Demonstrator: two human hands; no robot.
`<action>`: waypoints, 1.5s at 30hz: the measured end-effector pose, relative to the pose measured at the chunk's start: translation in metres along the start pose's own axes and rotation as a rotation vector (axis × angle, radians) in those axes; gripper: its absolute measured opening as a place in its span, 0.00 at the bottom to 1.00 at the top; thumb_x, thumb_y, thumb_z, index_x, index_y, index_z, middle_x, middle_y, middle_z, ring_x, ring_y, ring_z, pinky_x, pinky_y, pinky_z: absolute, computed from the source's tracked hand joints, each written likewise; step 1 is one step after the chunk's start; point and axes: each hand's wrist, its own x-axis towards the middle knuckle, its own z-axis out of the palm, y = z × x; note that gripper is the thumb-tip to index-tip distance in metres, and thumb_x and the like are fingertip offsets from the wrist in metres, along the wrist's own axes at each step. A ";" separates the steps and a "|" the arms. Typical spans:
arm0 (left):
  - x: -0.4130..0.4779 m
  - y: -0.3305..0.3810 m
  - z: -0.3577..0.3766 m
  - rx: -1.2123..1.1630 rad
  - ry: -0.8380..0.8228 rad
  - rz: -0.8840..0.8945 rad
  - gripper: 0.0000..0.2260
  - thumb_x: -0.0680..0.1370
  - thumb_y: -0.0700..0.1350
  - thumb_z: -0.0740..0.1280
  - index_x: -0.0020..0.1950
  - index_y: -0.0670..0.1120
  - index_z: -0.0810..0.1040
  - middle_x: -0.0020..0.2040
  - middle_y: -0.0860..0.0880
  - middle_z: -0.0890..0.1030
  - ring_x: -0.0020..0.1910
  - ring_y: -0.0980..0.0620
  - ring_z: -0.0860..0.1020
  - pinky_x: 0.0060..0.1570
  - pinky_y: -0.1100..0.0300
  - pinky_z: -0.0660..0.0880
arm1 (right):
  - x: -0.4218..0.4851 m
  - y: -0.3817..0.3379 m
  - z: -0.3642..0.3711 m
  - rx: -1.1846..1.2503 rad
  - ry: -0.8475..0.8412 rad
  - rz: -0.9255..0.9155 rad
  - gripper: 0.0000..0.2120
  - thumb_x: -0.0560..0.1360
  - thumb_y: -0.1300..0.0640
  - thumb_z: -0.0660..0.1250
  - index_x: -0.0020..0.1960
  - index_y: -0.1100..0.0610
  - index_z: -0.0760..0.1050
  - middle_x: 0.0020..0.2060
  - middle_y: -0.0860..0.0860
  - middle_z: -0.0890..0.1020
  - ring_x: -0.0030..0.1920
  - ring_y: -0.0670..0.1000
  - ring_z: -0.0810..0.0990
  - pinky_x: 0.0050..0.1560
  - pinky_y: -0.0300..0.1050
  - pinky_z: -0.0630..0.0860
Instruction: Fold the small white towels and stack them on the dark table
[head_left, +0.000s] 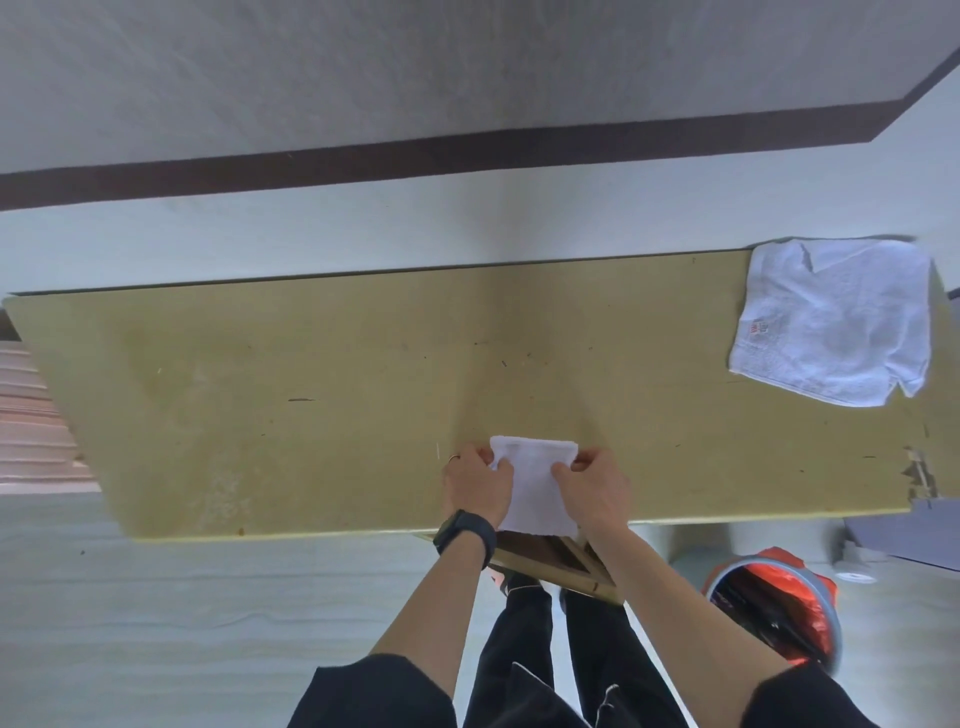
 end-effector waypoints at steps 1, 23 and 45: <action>-0.003 0.001 -0.003 -0.066 -0.015 0.011 0.10 0.77 0.48 0.68 0.55 0.47 0.73 0.54 0.47 0.78 0.52 0.46 0.77 0.49 0.54 0.75 | 0.000 0.001 -0.002 0.011 -0.013 0.001 0.08 0.75 0.52 0.68 0.52 0.50 0.72 0.42 0.45 0.78 0.44 0.50 0.77 0.44 0.46 0.74; -0.181 0.071 -0.214 -0.509 0.142 0.664 0.06 0.78 0.50 0.71 0.48 0.49 0.83 0.43 0.54 0.85 0.43 0.58 0.81 0.41 0.68 0.75 | -0.187 -0.124 -0.177 0.333 -0.252 -0.833 0.07 0.79 0.52 0.67 0.49 0.53 0.82 0.42 0.48 0.85 0.42 0.43 0.81 0.44 0.36 0.75; -0.458 -0.236 -0.249 -0.880 1.154 0.092 0.15 0.80 0.61 0.60 0.43 0.52 0.76 0.32 0.57 0.77 0.29 0.62 0.74 0.29 0.67 0.67 | -0.496 -0.023 0.013 0.019 -0.671 -1.456 0.08 0.80 0.49 0.63 0.45 0.50 0.71 0.31 0.53 0.76 0.32 0.50 0.72 0.32 0.42 0.66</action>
